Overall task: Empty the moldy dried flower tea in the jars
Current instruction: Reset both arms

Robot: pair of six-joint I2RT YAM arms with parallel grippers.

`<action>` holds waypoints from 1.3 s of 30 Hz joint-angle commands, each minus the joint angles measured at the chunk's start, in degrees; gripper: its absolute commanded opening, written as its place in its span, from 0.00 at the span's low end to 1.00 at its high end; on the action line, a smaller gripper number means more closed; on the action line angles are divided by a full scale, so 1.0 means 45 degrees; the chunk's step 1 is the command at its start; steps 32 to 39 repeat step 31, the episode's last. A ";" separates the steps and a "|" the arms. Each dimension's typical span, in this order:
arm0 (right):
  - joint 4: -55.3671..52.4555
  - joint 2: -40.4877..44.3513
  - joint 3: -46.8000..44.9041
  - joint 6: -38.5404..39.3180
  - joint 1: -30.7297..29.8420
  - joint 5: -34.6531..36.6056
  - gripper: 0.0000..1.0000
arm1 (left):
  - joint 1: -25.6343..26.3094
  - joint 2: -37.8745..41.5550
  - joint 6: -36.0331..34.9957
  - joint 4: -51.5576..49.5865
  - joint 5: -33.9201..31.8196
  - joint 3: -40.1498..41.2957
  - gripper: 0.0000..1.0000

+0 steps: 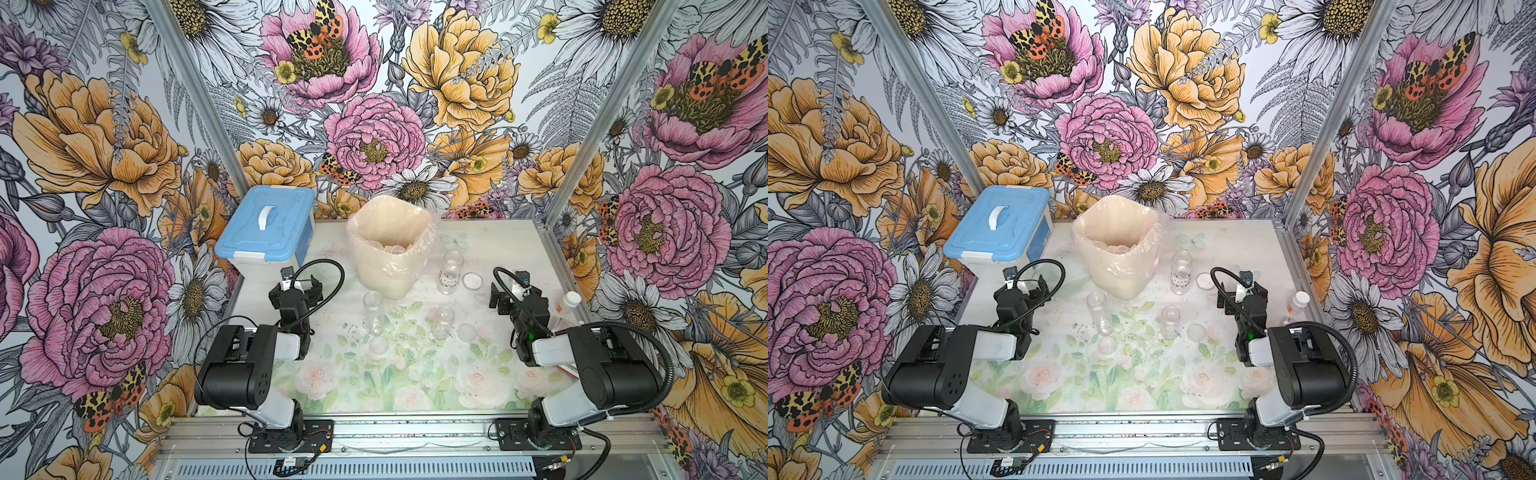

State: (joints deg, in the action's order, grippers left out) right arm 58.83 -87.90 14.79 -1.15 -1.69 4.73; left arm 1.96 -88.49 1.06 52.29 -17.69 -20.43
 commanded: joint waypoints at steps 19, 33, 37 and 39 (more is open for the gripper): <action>-0.2006 -0.0037 0.1715 -0.0711 0.0551 0.0261 1.00 | -0.0062 -0.0032 -0.0097 0.0508 0.0348 -0.0149 0.99; -0.2010 -0.0037 0.1728 -0.0711 0.0549 0.0277 0.99 | -0.0259 0.0008 -0.0039 0.0451 0.0794 -0.0144 0.99; -0.2010 -0.0037 0.1728 -0.0711 0.0549 0.0277 0.99 | -0.0259 0.0008 -0.0039 0.0451 0.0794 -0.0144 0.99; -0.2010 -0.0037 0.1728 -0.0711 0.0549 0.0277 0.99 | -0.0259 0.0008 -0.0039 0.0451 0.0794 -0.0144 0.99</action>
